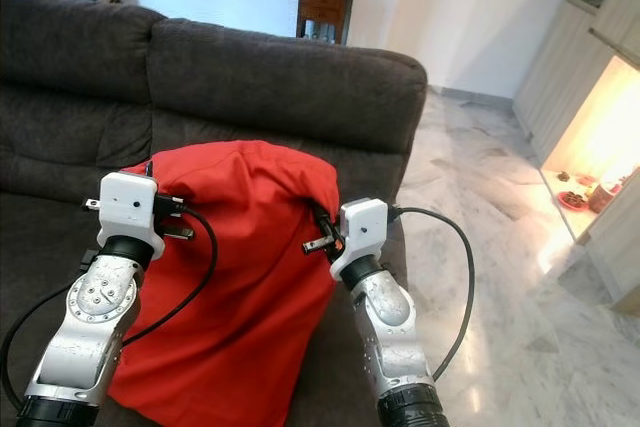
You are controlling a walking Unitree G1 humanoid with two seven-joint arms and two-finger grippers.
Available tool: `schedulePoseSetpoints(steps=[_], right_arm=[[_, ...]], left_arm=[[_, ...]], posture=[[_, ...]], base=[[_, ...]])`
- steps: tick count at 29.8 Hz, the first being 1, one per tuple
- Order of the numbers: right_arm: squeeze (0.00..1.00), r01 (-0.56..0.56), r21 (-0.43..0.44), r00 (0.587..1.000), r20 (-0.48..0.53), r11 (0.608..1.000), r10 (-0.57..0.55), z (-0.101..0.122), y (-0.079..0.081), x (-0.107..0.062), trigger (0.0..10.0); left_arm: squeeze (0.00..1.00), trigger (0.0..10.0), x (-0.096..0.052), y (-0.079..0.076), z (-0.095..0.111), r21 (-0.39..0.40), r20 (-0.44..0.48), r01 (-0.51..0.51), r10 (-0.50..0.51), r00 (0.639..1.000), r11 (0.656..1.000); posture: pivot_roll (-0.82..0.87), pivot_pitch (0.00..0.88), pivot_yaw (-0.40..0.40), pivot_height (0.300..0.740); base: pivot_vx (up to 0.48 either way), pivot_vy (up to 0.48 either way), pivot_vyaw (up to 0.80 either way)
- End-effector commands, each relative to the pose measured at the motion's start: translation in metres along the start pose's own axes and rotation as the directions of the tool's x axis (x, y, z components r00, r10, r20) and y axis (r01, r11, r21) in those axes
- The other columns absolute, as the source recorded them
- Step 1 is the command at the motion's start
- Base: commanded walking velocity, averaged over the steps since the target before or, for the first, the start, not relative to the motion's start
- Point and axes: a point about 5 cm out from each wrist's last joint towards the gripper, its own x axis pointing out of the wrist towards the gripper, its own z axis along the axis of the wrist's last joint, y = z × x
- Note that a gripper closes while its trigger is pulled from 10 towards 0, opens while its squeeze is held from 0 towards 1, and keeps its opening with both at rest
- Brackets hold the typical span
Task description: Move the pillow to the sofa from floor
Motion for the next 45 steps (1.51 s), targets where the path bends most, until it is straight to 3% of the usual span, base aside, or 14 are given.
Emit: schedulePoseSetpoints(steps=[1,2,3,14,15,16,17,18,19,20,36,37,38,45], right_arm=[[0.00,-0.068,-0.024,0.995,0.066,0.997,0.069,0.016,0.012,0.010,10.0],[0.00,-0.064,-0.025,0.996,0.067,0.998,0.066,0.017,0.011,0.010,10.0],[0.00,-0.062,-0.022,0.995,0.074,0.998,0.064,0.018,0.011,0.011,10.0],[0.00,-0.130,-0.018,0.986,0.100,0.991,0.132,0.023,0.019,0.014,10.0],[0.00,-0.133,-0.021,0.986,0.097,0.991,0.134,0.022,0.019,0.014,10.0],[0.00,-0.135,-0.019,0.986,0.095,0.991,0.137,0.021,0.019,0.014,10.0],[0.45,-0.135,-0.015,0.986,0.093,0.991,0.135,0.021,0.019,0.014,10.0],[0.45,-0.134,-0.011,0.987,0.092,0.991,0.135,0.021,0.019,0.014,10.0],[0.98,-0.134,-0.009,0.987,0.091,0.991,0.134,0.020,0.019,0.013,10.0],[1.00,-0.134,-0.008,0.987,0.090,0.991,0.134,0.020,0.019,0.013,10.0],[1.00,-0.123,-0.037,0.986,0.112,0.992,0.126,0.025,0.019,0.015,10.0],[0.80,-0.108,-0.043,0.987,0.112,0.993,0.113,0.025,0.017,0.014,10.0],[0.00,-0.092,-0.050,0.989,0.110,0.994,0.098,0.025,0.015,0.014,10.0],[0.00,0.189,-0.056,0.975,0.126,0.980,-0.181,0.028,-0.025,0.010,10.0]], left_arm=[[0.18,10.0,0.005,-0.013,0.018,-0.015,0.078,0.062,-0.060,0.995,0.998],[0.03,10.0,0.005,-0.013,0.019,-0.016,0.080,0.063,-0.061,0.995,0.998],[0.00,10.0,0.006,-0.013,0.019,-0.017,0.081,0.067,-0.065,0.995,0.998],[0.00,10.0,0.006,-0.013,0.019,-0.024,0.077,0.067,-0.065,0.995,0.997],[0.76,10.0,0.005,-0.013,0.018,-0.025,0.076,0.065,-0.063,0.995,0.998],[0.76,10.0,0.005,-0.012,0.018,-0.026,0.075,0.061,-0.059,0.995,0.998],[1.00,10.0,0.005,-0.012,0.018,-0.028,0.073,0.057,-0.055,0.996,0.998],[1.00,10.0,0.005,-0.012,0.017,-0.029,0.073,0.055,-0.053,0.996,0.998],[1.00,10.0,0.005,-0.012,0.018,-0.030,0.073,0.054,-0.052,0.996,0.998],[1.00,10.0,0.005,-0.011,0.018,-0.031,0.073,0.054,-0.052,0.996,0.998],[1.00,10.0,0.005,-0.014,0.019,-0.040,0.082,0.066,-0.063,0.995,0.997],[1.00,10.0,0.005,-0.014,0.020,-0.040,0.083,0.066,-0.063,0.995,0.997],[1.00,10.0,0.005,-0.014,0.020,-0.041,0.083,0.067,-0.063,0.995,0.997],[1.00,10.0,0.005,-0.015,0.019,-0.042,0.082,0.071,-0.067,0.994,0.997]], posture=[[0.19,0.000,-0.082,0.740],[0.19,0.000,-0.082,0.740],[0.19,0.000,-0.082,0.740],[0.20,0.000,-0.080,0.740],[0.20,0.000,-0.079,0.740],[0.20,0.000,-0.079,0.740],[0.20,0.000,-0.080,0.740],[0.20,0.000,-0.080,0.740],[0.20,0.000,-0.079,0.740],[0.20,0.000,-0.079,0.740],[0.20,0.000,-0.079,0.740],[0.20,0.000,-0.077,0.740],[0.20,0.000,-0.078,0.740],[0.20,0.000,-0.079,0.740]], base=[[0.000,0.000,0.00],[0.000,0.000,0.00],[0.000,0.000,0.00],[0.000,0.000,0.00],[0.000,0.000,0.00],[0.000,0.000,0.00],[0.000,0.000,0.00],[0.000,0.000,0.00],[0.000,0.000,0.00],[0.000,0.000,0.00],[0.000,0.000,0.00],[0.000,0.000,0.00],[0.000,0.000,0.00],[0.000,0.000,0.00]])
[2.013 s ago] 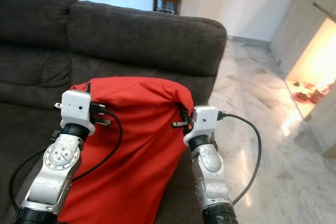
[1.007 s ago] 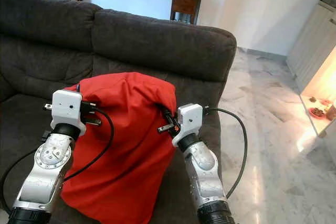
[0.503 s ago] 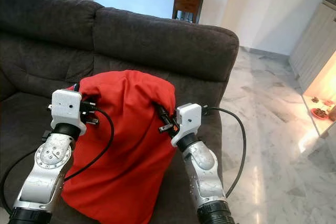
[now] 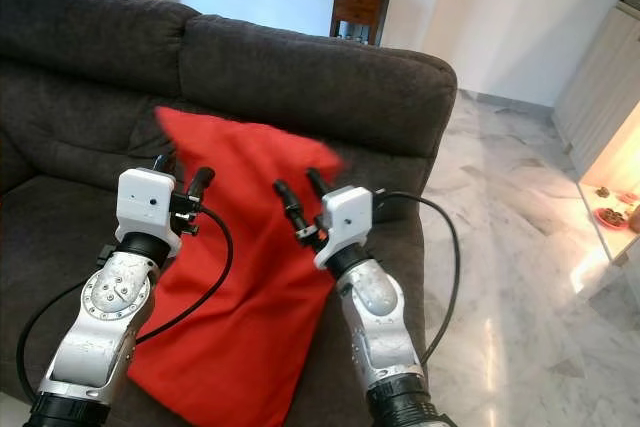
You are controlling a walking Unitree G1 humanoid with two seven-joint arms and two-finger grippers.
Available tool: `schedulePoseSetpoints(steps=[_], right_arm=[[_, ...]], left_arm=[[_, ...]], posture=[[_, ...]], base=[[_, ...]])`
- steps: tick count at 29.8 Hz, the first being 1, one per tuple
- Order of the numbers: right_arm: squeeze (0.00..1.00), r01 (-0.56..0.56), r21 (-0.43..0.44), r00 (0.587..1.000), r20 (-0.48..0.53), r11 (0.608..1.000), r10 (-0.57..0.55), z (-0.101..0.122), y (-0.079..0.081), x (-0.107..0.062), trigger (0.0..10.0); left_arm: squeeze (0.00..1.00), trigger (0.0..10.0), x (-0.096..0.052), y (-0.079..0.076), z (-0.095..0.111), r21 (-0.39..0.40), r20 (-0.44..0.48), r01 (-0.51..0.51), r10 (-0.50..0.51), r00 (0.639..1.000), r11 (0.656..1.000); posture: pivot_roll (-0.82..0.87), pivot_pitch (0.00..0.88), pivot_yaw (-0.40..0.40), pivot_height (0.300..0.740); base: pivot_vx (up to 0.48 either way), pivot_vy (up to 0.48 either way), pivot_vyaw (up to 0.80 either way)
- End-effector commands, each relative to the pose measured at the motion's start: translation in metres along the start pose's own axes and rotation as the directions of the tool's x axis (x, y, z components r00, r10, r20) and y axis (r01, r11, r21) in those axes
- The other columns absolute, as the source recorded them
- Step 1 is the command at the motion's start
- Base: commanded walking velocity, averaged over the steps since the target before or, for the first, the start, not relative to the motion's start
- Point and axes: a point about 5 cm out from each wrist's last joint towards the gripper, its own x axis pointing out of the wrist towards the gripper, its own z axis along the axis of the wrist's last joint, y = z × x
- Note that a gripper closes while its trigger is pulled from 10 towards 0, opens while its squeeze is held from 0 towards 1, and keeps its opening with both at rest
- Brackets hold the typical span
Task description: Move the pillow to the sofa from floor
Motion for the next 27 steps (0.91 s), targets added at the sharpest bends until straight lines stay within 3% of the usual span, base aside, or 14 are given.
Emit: schedulePoseSetpoints(steps=[1,5,7,8,9,10,14,15,16,19,21,22,24,27], right_arm=[[0.00,0.095,-0.025,0.995,0.004,0.995,-0.095,0.002,-0.017,-0.001,10.0],[0.00,0.268,-0.045,0.963,-0.006,0.962,-0.268,0.001,-0.046,-0.007,10.0],[0.00,0.275,-0.044,0.961,-0.007,0.960,-0.276,0.001,-0.047,-0.008,10.0],[0.00,0.326,-0.051,0.943,-0.058,0.944,-0.329,-0.008,-0.056,-0.012,10.0],[0.00,0.326,-0.051,0.943,-0.058,0.944,-0.329,-0.008,-0.056,-0.012,10.0],[0.00,0.365,-0.054,0.923,-0.108,0.929,-0.369,-0.018,-0.062,-0.018,10.0],[0.00,0.522,-0.066,0.772,-0.386,0.850,-0.505,-0.071,-0.087,-0.066,10.0],[0.00,0.522,-0.066,0.772,-0.386,0.850,-0.505,-0.071,-0.087,-0.066,10.0],[0.00,0.578,-0.081,0.688,-0.486,0.812,-0.539,-0.090,-0.095,-0.094,10.0],[0.00,0.643,-0.155,0.529,-0.618,0.750,-0.581,-0.114,-0.105,-0.146,10.0],[0.00,0.647,-0.154,0.521,-0.626,0.747,-0.580,-0.115,-0.105,-0.149,10.0],[0.00,0.649,-0.193,0.461,-0.671,0.736,-0.582,-0.123,-0.106,-0.171,10.0],[0.00,0.634,-0.251,0.386,-0.716,0.731,-0.581,-0.132,-0.105,-0.195,10.0],[0.00,0.600,-0.321,0.302,-0.758,0.733,-0.579,-0.141,-0.098,-0.221,10.0]], left_arm=[[1.00,10.0,0.002,-0.002,0.010,-0.008,0.048,0.011,-0.010,0.999,1.000],[1.00,10.0,0.002,-0.002,0.008,-0.008,0.036,0.008,-0.008,0.999,1.000],[1.00,10.0,0.001,-0.002,0.007,-0.009,0.034,0.009,-0.008,0.999,1.000],[0.93,10.0,-0.001,-0.003,-0.003,-0.005,-0.011,0.035,-0.035,0.999,0.999],[0.93,10.0,-0.001,-0.003,-0.003,-0.005,-0.011,0.035,-0.035,0.999,0.999],[0.00,10.0,-0.004,-0.002,-0.017,-0.012,-0.060,0.047,-0.048,0.997,0.999],[0.00,10.0,-0.035,0.010,-0.095,-0.014,-0.352,0.084,-0.083,0.932,0.996],[0.00,10.0,-0.035,0.010,-0.095,-0.014,-0.352,0.084,-0.083,0.932,0.996],[0.00,10.0,-0.056,0.016,-0.125,-0.010,-0.480,0.092,-0.086,0.873,0.996],[0.00,10.0,-0.097,0.033,-0.166,-0.005,-0.671,0.049,-0.040,0.741,0.999],[0.00,10.0,-0.099,0.034,-0.168,-0.005,-0.682,0.040,-0.033,0.731,0.999],[0.00,10.0,-0.115,0.039,-0.178,-0.001,-0.733,0.017,-0.012,0.681,1.000],[0.00,10.0,-0.132,0.042,-0.188,0.004,-0.779,-0.008,0.008,0.627,1.000],[0.00,10.0,-0.154,0.040,-0.199,0.025,-0.828,0.007,0.017,0.560,1.000]], posture=[[0.20,0.000,-0.079,0.740],[0.20,0.000,-0.079,0.740],[0.20,0.000,-0.079,0.740],[0.20,0.000,-0.079,0.740],[0.20,0.000,-0.079,0.740],[0.20,0.000,-0.079,0.740],[0.19,0.000,-0.068,0.740],[0.19,0.000,-0.068,0.740],[0.19,0.000,-0.061,0.740],[0.17,0.000,-0.052,0.740],[0.17,0.000,-0.052,0.740],[0.17,0.000,-0.050,0.740],[0.17,0.000,-0.048,0.740],[0.17,0.000,-0.044,0.740]], base=[[0.000,0.000,0.00],[0.000,0.000,0.00],[0.000,0.000,0.00],[0.000,0.000,0.00],[0.000,0.000,0.00],[0.000,0.000,0.00],[0.000,0.000,0.00],[0.000,0.000,0.00],[0.000,0.000,0.00],[0.000,0.000,0.00],[0.000,0.000,0.00],[0.000,0.000,0.00],[0.000,0.000,0.00],[0.000,0.000,0.00]])
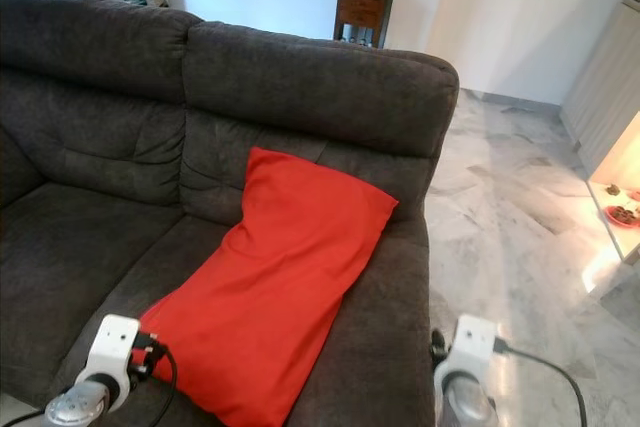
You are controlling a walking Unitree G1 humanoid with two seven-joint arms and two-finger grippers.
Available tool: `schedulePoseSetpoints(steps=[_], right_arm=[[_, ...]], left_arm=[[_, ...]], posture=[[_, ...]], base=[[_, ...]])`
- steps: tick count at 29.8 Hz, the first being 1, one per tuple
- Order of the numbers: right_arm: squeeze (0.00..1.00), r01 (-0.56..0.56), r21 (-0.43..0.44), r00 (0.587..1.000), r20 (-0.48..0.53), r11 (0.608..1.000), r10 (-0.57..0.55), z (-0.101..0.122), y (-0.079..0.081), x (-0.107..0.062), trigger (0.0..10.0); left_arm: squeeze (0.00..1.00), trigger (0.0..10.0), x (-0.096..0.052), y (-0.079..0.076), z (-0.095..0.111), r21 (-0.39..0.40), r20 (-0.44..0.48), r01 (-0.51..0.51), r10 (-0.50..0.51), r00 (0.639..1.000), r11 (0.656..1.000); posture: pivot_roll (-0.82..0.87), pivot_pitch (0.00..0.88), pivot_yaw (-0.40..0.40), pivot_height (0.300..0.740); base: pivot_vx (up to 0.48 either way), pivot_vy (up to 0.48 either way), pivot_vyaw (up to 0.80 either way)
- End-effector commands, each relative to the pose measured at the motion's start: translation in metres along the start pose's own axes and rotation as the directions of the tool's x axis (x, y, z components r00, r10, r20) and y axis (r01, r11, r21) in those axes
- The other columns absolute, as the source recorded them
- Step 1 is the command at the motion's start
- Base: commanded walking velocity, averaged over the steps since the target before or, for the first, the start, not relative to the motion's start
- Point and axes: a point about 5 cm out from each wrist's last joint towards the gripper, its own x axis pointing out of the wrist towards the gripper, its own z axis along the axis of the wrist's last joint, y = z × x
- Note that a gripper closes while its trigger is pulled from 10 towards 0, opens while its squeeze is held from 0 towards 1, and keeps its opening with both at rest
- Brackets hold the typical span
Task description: Move the pillow to the sofa from floor
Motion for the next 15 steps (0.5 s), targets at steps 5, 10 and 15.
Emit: schedulePoseSetpoints(steps=[5,10,15], right_arm=[[0.00,0.204,0.170,0.973,-0.147,0.964,-0.179,-0.042,-0.035,-0.014,10.0],[0.00,0.266,0.119,0.948,-0.210,0.957,-0.238,-0.060,-0.048,-0.022,10.0],[0.00,0.379,0.159,0.910,-0.240,0.912,-0.337,-0.071,-0.068,-0.031,10.0]], left_arm=[[0.00,10.0,-0.017,-0.010,-0.053,0.014,-0.157,0.004,-0.002,0.988,1.000],[0.00,10.0,-0.026,-0.015,-0.073,0.022,-0.225,0.011,-0.005,0.974,1.000],[0.00,10.0,-0.035,-0.019,-0.087,0.020,-0.260,0.012,-0.006,0.966,1.000]], posture=[[0.16,0.000,-0.022,0.740],[0.16,0.000,-0.018,0.740],[0.15,0.000,-0.009,0.740]], base=[[0.000,0.000,0.00],[0.000,0.000,0.00],[0.000,0.000,0.00]])
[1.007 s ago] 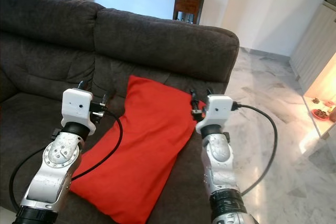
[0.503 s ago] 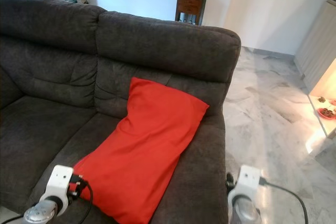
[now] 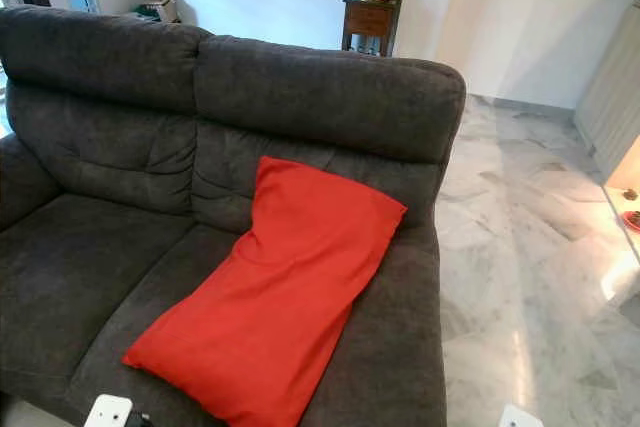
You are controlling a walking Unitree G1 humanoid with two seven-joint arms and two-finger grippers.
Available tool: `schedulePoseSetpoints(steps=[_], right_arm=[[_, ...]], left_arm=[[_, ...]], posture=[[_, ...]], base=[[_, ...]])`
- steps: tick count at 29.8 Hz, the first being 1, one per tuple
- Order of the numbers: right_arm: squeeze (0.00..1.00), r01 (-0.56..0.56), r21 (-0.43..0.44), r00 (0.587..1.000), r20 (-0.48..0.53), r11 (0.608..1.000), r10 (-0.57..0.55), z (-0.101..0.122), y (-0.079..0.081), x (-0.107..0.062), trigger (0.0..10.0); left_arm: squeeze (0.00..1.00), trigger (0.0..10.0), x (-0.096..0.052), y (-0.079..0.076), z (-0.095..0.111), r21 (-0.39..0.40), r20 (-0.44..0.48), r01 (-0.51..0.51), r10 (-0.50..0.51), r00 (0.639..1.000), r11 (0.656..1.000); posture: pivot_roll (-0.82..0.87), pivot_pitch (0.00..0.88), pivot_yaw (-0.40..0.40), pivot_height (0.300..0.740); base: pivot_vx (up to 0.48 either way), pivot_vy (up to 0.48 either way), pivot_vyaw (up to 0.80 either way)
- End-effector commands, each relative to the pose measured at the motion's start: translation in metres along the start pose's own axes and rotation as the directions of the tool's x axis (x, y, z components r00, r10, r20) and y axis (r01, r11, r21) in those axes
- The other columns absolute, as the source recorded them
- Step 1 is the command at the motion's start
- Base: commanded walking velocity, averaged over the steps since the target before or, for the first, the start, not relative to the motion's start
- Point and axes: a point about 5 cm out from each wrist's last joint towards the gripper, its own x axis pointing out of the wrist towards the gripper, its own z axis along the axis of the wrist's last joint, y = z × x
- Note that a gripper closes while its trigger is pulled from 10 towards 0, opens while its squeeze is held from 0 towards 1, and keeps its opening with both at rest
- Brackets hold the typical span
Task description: Move the pillow to the sofa from floor
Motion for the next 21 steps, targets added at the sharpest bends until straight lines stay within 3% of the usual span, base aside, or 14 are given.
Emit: schedulePoseSetpoints(steps=[1,5,7,8,9,12,15,21], right_arm=[[0.00,0.060,0.039,0.998,-0.007,0.997,-0.060,0.000,-0.013,0.001,10.0],[0.00,0.025,-0.007,0.998,-0.063,1.000,-0.025,-0.012,-0.011,-0.001,10.0],[0.00,-0.101,-0.137,0.989,-0.122,0.985,0.084,-0.026,0.006,-0.006,10.0],[0.00,-0.101,-0.137,0.989,-0.122,0.985,0.084,-0.026,0.006,-0.006,10.0],[0.00,-0.163,-0.181,0.983,-0.119,0.970,0.143,-0.029,0.017,-0.008,10.0],[0.00,-0.167,-0.160,0.983,-0.106,0.973,0.151,-0.030,0.021,-0.010,10.0],[0.00,-0.190,-0.199,0.980,-0.091,0.962,0.175,-0.029,0.024,-0.010,10.0],[0.00,-0.229,-0.358,0.973,-0.059,0.905,0.223,-0.022,0.024,-0.009,10.0]], left_arm=[[0.00,10.0,-0.002,-0.001,-0.006,-0.001,-0.007,-0.004,0.004,1.000,1.000],[0.00,10.0,-0.004,-0.001,-0.011,-0.005,-0.018,-0.004,0.004,1.000,1.000],[0.00,10.0,-0.004,-0.001,-0.011,-0.010,-0.022,-0.006,0.006,1.000,1.000],[0.00,10.0,-0.004,-0.001,-0.011,-0.010,-0.022,-0.006,0.006,1.000,1.000],[0.00,10.0,-0.003,-0.001,-0.011,-0.010,-0.023,-0.007,0.006,1.000,1.000],[0.00,10.0,-0.003,-0.002,-0.009,-0.027,-0.019,-0.011,0.010,1.000,1.000],[0.00,10.0,-0.002,-0.003,-0.008,-0.027,-0.016,-0.005,0.005,1.000,1.000],[0.00,10.0,-0.001,-0.008,-0.006,0.002,-0.019,0.026,-0.026,0.999,1.000]], posture=[[0.15,0.000,-0.007,0.740],[0.15,0.000,-0.008,0.740],[0.15,0.000,-0.012,0.740],[0.15,0.000,-0.012,0.740],[0.15,0.000,-0.012,0.740],[0.15,0.000,-0.020,0.740],[0.15,0.000,-0.023,0.740],[0.14,0.000,-0.030,0.740]], base=[[0.000,0.000,0.00],[0.000,0.000,0.00],[0.000,0.000,0.00],[0.000,0.000,0.00],[0.000,0.000,0.00],[0.000,0.000,0.00],[0.000,0.000,0.00],[0.000,0.000,0.00]])
